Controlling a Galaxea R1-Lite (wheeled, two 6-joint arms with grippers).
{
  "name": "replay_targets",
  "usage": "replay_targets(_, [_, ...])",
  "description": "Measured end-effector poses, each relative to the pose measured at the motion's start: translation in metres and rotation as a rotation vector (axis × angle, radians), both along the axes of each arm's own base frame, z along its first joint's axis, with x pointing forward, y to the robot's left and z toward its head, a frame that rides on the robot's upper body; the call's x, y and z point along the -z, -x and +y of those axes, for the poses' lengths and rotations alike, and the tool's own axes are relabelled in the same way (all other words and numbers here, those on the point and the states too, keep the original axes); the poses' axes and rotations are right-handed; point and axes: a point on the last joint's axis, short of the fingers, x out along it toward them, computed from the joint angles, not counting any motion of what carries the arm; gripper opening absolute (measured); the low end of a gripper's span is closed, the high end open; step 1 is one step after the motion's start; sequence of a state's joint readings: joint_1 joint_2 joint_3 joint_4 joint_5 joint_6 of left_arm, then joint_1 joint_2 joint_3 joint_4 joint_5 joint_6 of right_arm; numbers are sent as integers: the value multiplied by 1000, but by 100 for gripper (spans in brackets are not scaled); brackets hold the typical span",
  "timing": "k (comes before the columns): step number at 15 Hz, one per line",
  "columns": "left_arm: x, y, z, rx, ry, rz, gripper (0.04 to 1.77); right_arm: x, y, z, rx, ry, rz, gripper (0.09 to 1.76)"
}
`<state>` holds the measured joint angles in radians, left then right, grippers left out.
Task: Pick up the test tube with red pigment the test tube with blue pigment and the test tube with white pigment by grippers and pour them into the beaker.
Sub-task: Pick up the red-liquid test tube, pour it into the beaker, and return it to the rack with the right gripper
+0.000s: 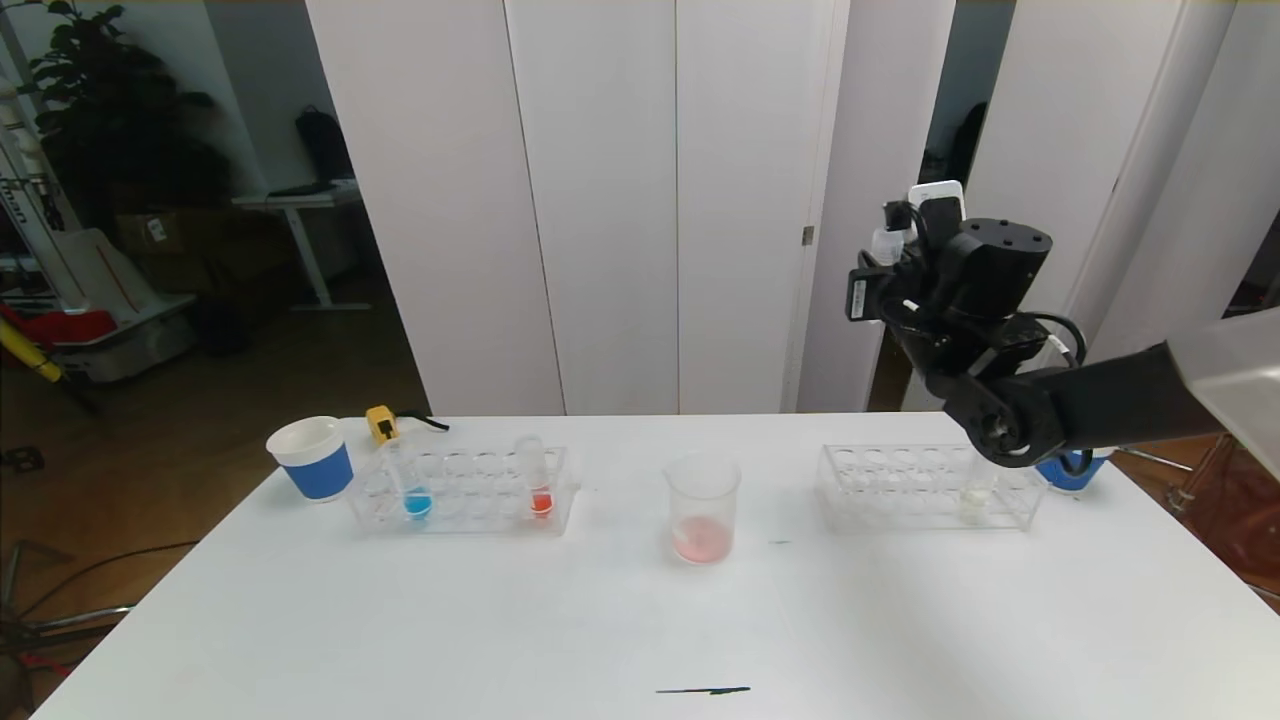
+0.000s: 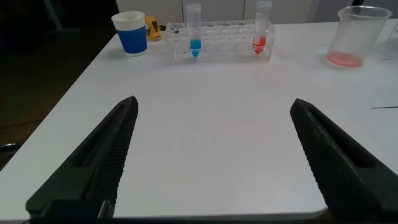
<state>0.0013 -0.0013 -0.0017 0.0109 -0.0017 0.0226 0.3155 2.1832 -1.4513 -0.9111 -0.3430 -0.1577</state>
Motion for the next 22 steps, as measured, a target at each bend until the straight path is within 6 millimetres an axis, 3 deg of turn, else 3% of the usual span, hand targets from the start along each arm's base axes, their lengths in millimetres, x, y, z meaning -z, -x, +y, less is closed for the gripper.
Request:
replay_targets(5, [0,0,0,0,0,0,175,-26,9,-45,91,-20,-43,58])
replay_targets(12, [0,0,0,0,0,0,175,-34,24,-152,330,-34,-38,58])
replay_targets(14, [0,0,0,0,0,0,175,-32,27,-175,379,-70,-45,58])
replay_targets(16, [0,0,0,0,0,0,175,-25,29,-193,419,-96,-29,58])
replay_targets(22, [0,0,0,0,0,0,175,26,27,-225,492,-164,55,58])
